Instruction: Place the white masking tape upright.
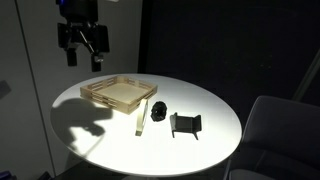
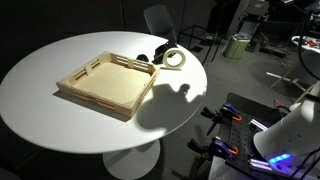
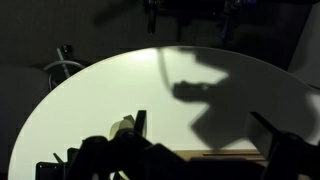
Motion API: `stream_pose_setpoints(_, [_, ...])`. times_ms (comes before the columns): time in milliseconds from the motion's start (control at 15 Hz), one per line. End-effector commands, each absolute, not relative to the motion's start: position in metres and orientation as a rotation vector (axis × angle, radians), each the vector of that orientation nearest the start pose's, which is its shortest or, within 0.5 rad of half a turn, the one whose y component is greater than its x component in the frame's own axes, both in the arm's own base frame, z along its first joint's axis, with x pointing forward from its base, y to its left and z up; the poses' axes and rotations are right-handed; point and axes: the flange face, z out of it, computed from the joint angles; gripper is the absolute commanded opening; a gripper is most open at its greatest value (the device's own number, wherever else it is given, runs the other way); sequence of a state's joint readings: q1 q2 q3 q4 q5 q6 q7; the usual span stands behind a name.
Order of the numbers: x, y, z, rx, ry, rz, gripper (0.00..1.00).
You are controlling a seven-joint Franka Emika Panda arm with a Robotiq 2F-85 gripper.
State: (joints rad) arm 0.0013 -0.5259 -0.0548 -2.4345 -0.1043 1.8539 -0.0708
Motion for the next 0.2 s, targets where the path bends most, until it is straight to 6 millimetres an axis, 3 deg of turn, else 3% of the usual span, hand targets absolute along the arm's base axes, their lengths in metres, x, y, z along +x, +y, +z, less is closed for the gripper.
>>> stream_pose_setpoints(0, [0.3838,-0.03,0.487,-3.207,-0.092,0.096,1.0])
stream_pose_setpoints(133, [0.3838,-0.03,0.487,-3.207,-0.092,0.096,1.0])
